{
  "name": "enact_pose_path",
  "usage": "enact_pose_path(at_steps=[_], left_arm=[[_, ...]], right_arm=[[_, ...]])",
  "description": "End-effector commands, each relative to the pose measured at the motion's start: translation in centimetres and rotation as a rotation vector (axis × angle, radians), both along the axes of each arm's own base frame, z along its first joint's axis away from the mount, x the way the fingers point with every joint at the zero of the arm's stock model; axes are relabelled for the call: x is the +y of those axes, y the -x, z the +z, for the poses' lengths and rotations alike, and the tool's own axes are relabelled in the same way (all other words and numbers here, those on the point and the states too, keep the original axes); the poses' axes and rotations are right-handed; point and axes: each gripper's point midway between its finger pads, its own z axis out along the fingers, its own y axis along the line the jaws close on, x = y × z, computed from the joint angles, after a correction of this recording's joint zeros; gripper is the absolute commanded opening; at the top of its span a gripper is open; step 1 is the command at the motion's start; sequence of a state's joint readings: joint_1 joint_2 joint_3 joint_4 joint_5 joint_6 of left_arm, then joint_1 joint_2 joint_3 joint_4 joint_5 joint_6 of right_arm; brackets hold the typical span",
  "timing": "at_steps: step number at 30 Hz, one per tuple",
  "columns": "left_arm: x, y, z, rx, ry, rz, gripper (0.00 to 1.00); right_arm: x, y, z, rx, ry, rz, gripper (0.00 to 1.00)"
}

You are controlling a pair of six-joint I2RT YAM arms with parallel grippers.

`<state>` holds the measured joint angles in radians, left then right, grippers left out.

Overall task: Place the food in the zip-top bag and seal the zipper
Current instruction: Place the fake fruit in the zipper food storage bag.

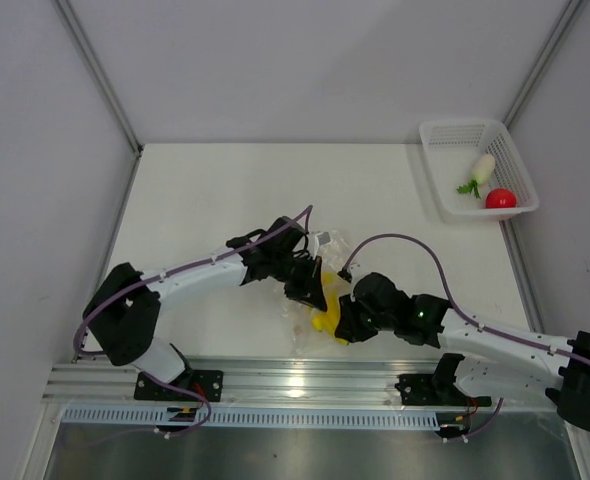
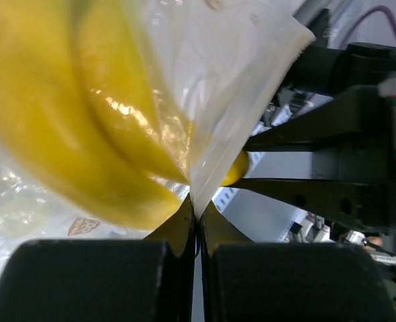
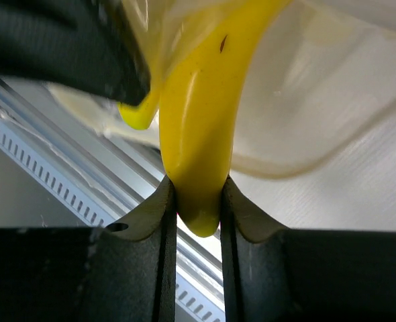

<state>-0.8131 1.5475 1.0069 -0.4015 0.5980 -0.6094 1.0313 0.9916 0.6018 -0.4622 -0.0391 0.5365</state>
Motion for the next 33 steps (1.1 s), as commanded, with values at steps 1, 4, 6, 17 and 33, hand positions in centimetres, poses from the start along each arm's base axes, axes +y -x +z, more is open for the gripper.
enact_pose_path(at_steps=[1,4,6,17,33], left_arm=[[-1.5,1.2,4.8,-0.006,0.152,-0.034,0.01],[-2.2,1.7,6.5,0.023,0.206,-0.022,0.01],[-2.6,2.1,7.7,0.048,0.259,-0.013,0.01],[-2.9,0.4,10.5,0.094,0.363,0.143,0.01],[-2.0,-1.9,16.5,-0.015,0.462,0.183,0.01]], right_arm=[[2.7,-3.1,3.6,-0.130,-0.095,-0.054,0.00],[3.0,-4.1,4.5,-0.147,-0.121,-0.113,0.03],[3.4,-4.5,5.3,-0.155,-0.155,-0.145,0.12],[1.7,-3.4,8.0,-0.135,-0.176,-0.175,0.73],[-5.8,-10.2,24.3,-0.386,-0.189,-0.482,0.68]])
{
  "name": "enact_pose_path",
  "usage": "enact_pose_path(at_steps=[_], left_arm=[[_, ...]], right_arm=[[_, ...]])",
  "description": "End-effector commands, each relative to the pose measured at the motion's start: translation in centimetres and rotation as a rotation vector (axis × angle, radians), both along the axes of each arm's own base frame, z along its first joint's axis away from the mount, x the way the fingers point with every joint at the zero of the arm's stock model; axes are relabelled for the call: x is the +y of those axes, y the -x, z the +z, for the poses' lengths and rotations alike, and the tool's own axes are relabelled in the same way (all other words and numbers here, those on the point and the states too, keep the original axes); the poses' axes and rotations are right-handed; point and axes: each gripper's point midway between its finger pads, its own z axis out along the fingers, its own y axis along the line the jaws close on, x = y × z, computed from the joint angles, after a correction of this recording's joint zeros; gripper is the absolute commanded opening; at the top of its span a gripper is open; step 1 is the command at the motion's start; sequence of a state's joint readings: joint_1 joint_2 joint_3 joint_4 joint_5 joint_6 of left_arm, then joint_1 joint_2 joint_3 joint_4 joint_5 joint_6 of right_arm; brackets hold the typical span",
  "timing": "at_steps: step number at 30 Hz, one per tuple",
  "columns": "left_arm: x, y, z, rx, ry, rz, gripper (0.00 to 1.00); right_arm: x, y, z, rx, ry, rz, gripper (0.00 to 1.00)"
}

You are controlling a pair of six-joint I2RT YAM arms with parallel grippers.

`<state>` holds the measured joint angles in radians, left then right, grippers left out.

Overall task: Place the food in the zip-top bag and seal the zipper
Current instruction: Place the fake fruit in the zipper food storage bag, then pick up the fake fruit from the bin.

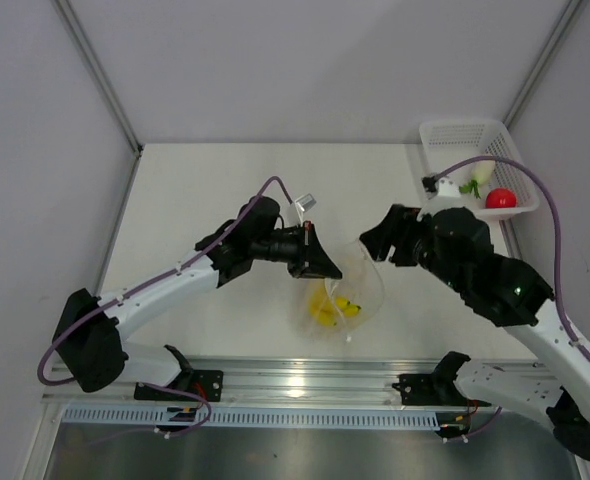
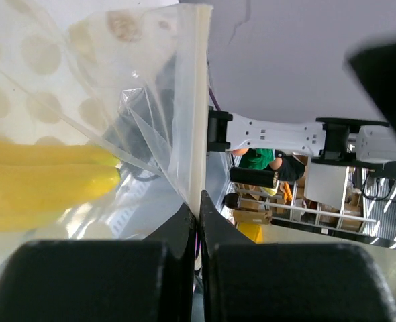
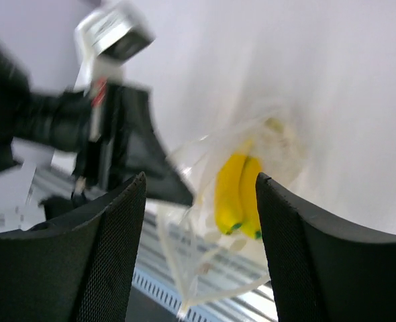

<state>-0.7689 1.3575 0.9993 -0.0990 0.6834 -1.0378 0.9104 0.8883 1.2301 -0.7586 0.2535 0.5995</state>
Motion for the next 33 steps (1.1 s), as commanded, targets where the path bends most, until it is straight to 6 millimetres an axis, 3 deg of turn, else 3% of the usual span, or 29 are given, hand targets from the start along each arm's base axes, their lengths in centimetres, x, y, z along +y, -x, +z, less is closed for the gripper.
enact_pose_path(at_steps=[1,3,4,6,7,10,11,13,14,17,19,20,21,23,24,25,27,28,30,31,33], left_arm=[[0.6,-0.1,4.3,-0.104,0.070,0.003,0.01],[0.7,-0.4,4.4,-0.109,0.064,0.007,0.01],[0.9,-0.5,4.2,-0.107,0.058,0.010,0.01],[1.1,-0.9,4.1,-0.107,0.056,0.014,0.00],[1.1,-1.0,4.1,-0.112,0.057,0.017,0.01],[1.2,-1.4,4.4,-0.142,0.052,0.028,0.01],[1.3,-1.5,4.3,-0.144,0.041,0.029,0.01],[1.3,-1.8,4.5,-0.180,0.032,0.030,0.01],[1.4,-1.9,4.3,-0.183,0.020,0.034,0.00],[1.7,-2.1,3.8,-0.210,0.003,0.040,0.01],[2.0,-1.8,3.1,-0.222,-0.008,0.034,0.00],[2.1,-1.8,2.8,-0.224,-0.018,0.036,0.01],[2.3,-1.7,2.1,-0.227,-0.037,0.033,0.00],[2.5,-1.7,2.5,-0.248,-0.035,0.034,0.01],[2.6,-1.7,2.5,-0.258,-0.033,0.032,0.00],[2.6,-1.7,2.5,-0.264,-0.033,0.030,0.01],[2.6,-1.8,2.8,-0.296,-0.032,0.031,0.01],[2.7,-1.9,2.8,-0.304,-0.035,0.036,0.01],[2.7,-2.1,2.5,-0.313,-0.041,0.041,0.01],[2.7,-2.1,1.8,-0.303,-0.048,0.041,0.01],[2.5,-1.9,1.5,-0.278,-0.034,0.032,0.01]], right_arm=[[-4.2,-4.6,-0.1,0.029,0.106,-0.187,0.67],[-5.3,-6.4,0.5,0.041,0.092,-0.228,0.67],[-7.5,-8.6,-0.1,0.065,0.111,-0.314,0.67],[-9.1,-10.6,0.2,0.066,0.106,-0.354,0.67],[-11.6,-12.5,-0.6,0.094,0.114,-0.435,0.67],[-14.4,-15.7,-1.0,0.110,0.087,-0.493,0.68],[-16.9,-17.3,-2.1,0.137,0.095,-0.564,0.68],[-18.8,-19.5,-1.9,0.105,0.083,-0.615,0.68],[-21.0,-21.0,-2.9,0.118,0.094,-0.668,0.69],[-23.5,-24.0,-2.8,0.086,0.083,-0.730,0.70],[-25.7,-26.4,-4.6,0.106,0.096,-0.785,0.69],[-26.4,-27.5,-3.8,0.083,0.094,-0.806,0.69],[-27.7,-28.9,-5.5,0.114,0.108,-0.831,0.69],[-29.5,-30.2,-6.1,0.114,0.151,-0.886,0.69],[-30.3,-31.1,-5.4,0.084,0.176,-0.899,0.69],[-31.4,-32.0,-7.0,0.112,0.212,-0.924,0.70],[-32.9,-33.2,-6.8,0.094,0.253,-0.960,0.71],[-34.2,-33.7,-8.4,0.125,0.283,-0.980,0.71],[-35.3,-34.5,-8.5,0.138,0.293,-0.992,0.77],[-36.3,-34.8,-10.4,0.183,0.320,-1.006,0.80],[-37.4,-34.7,-11.6,0.234,0.354,-1.028,0.82]])
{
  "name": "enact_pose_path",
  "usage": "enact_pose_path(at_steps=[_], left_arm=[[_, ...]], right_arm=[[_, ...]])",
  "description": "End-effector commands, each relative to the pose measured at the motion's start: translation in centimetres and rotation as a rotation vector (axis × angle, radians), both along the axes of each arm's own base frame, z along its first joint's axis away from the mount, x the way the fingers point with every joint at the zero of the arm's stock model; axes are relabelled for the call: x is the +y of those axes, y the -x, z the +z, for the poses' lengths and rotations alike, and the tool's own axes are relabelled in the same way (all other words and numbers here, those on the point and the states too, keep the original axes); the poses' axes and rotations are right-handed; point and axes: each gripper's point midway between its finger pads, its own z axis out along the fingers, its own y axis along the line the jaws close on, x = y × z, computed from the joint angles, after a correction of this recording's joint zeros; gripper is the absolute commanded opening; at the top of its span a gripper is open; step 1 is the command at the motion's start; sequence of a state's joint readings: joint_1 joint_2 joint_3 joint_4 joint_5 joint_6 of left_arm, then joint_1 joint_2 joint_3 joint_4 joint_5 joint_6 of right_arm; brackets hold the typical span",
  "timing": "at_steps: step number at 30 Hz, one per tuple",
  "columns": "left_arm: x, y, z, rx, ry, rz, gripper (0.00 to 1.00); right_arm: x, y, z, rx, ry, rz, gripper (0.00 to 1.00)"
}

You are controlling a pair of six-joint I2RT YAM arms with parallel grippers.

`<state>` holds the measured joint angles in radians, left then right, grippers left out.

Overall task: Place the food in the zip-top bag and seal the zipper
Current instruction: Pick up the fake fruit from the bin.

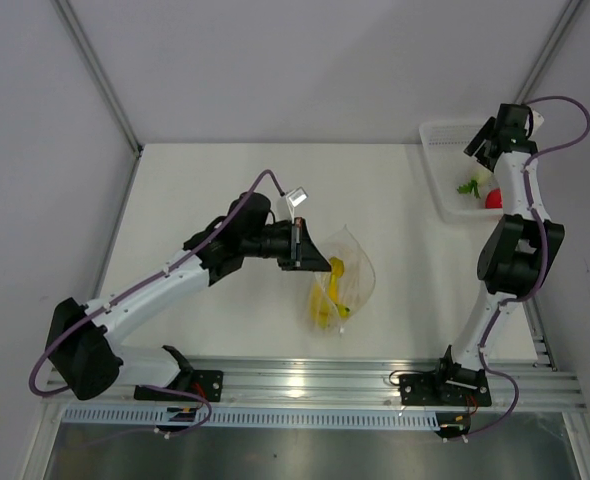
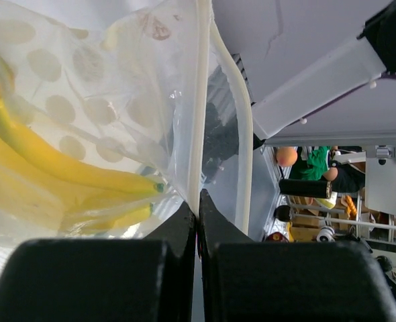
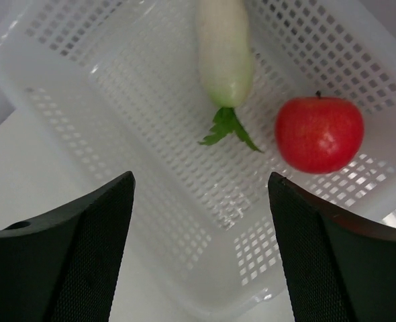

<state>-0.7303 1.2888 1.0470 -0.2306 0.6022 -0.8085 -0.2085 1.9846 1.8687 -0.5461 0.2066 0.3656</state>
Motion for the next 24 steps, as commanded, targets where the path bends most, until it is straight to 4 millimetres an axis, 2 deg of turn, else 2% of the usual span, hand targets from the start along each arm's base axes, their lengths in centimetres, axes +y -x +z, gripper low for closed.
enact_pose_path(at_steps=[1,4,5,6,7,8,12,24], left_arm=[[0.2,0.1,0.0,-0.037,0.029,-0.011,0.01],[0.0,0.4,-1.0,-0.016,0.030,-0.033,0.01],[0.0,0.3,-1.3,-0.012,0.026,-0.032,0.01],[0.0,0.3,-1.6,-0.010,0.021,-0.034,0.01],[-0.1,0.4,-1.8,-0.008,0.021,-0.039,0.01],[-0.1,0.4,-1.7,-0.008,0.027,-0.040,0.01],[-0.4,0.6,-2.1,-0.001,0.047,-0.056,0.01],[-0.8,0.7,-2.7,0.033,0.046,-0.086,0.01]], right_arm=[[-3.7,-0.5,0.0,0.055,0.100,-0.069,0.82],[-4.4,-0.6,-1.6,0.102,0.127,-0.079,0.88],[-4.7,-0.7,-3.0,0.136,0.131,-0.080,0.89],[-5.0,-0.5,-3.6,0.156,0.137,-0.087,0.90],[-5.5,-0.2,-4.1,0.176,0.152,-0.107,0.94],[-5.8,0.0,-5.4,0.209,0.156,-0.106,0.99],[-6.6,0.4,-7.5,0.270,0.184,-0.102,0.99],[-9.0,1.5,-10.9,0.321,0.203,-0.177,1.00]])
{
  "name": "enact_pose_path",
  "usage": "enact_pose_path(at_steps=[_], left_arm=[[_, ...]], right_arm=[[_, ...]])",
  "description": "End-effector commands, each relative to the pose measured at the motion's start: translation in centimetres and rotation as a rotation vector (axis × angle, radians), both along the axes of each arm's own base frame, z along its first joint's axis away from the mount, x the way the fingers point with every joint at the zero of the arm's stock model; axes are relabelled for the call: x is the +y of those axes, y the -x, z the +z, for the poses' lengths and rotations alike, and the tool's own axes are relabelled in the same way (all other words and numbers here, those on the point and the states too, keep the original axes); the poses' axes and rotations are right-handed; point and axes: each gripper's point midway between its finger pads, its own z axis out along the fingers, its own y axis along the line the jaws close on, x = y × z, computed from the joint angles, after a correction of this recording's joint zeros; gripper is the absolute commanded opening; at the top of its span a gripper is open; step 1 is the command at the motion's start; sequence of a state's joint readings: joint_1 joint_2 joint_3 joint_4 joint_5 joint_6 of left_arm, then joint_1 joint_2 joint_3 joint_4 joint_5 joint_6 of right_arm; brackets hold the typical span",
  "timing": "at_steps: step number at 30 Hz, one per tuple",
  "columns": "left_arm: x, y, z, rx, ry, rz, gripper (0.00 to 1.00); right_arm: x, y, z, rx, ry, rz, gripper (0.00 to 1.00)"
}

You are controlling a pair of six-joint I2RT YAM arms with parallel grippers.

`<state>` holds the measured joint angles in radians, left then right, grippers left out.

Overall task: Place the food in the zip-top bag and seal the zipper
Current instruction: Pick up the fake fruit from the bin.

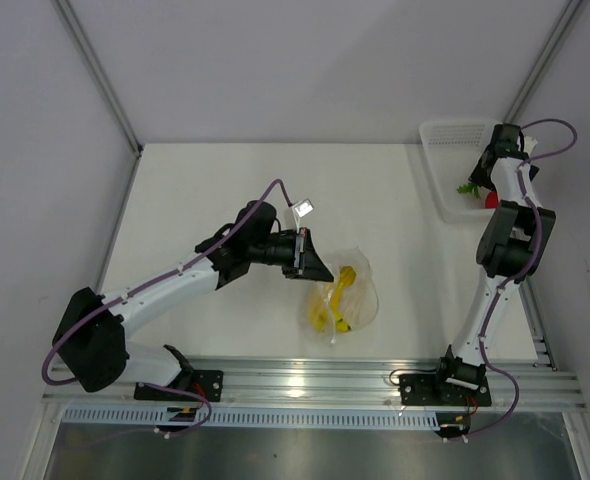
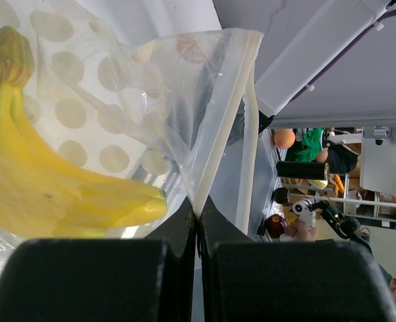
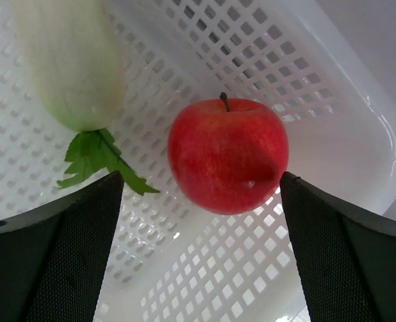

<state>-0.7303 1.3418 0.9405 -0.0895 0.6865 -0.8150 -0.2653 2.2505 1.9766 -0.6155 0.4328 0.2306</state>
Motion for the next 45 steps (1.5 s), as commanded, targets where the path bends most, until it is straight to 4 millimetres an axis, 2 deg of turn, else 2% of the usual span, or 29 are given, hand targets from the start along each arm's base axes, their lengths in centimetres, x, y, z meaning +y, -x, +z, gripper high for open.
enact_pose_path(at_steps=[1,5,9,14,18,31,34,38,39,45], left_arm=[[-0.2,-0.1,0.7,-0.012,0.029,-0.013,0.01],[-0.2,-0.2,0.6,-0.008,0.028,-0.012,0.00],[-0.2,-0.2,0.5,-0.007,0.025,-0.011,0.01],[-0.4,-0.2,0.3,0.000,0.026,-0.017,0.01],[-0.4,-0.3,0.4,-0.001,0.027,-0.016,0.01],[-0.4,-0.3,0.1,0.010,0.027,-0.017,0.01],[-0.5,-0.3,0.1,0.012,0.030,-0.017,0.01],[-0.5,-0.3,0.4,0.013,0.034,-0.015,0.01],[-0.5,-0.3,0.6,0.010,0.037,-0.017,0.01],[-0.6,-0.2,0.9,0.020,0.044,-0.021,0.01]], right_arm=[[-1.8,0.3,-1.0,0.000,0.023,-0.054,0.99],[-2.3,0.6,-2.1,0.024,0.019,-0.066,0.99],[-2.8,0.6,-2.4,0.027,0.011,-0.078,0.99],[-3.5,0.8,-3.0,0.044,0.010,-0.079,0.94],[-3.4,0.6,-3.0,0.033,-0.008,-0.070,0.89],[-2.9,-0.1,-2.2,0.004,-0.033,-0.050,0.59],[-2.7,-0.3,-1.0,-0.018,-0.040,-0.046,0.50],[-2.3,-0.6,2.2,-0.084,-0.037,-0.046,0.36],[-2.0,-0.7,3.5,-0.108,-0.034,-0.042,0.33],[-0.4,-0.5,7.8,-0.173,-0.036,-0.026,0.22]])
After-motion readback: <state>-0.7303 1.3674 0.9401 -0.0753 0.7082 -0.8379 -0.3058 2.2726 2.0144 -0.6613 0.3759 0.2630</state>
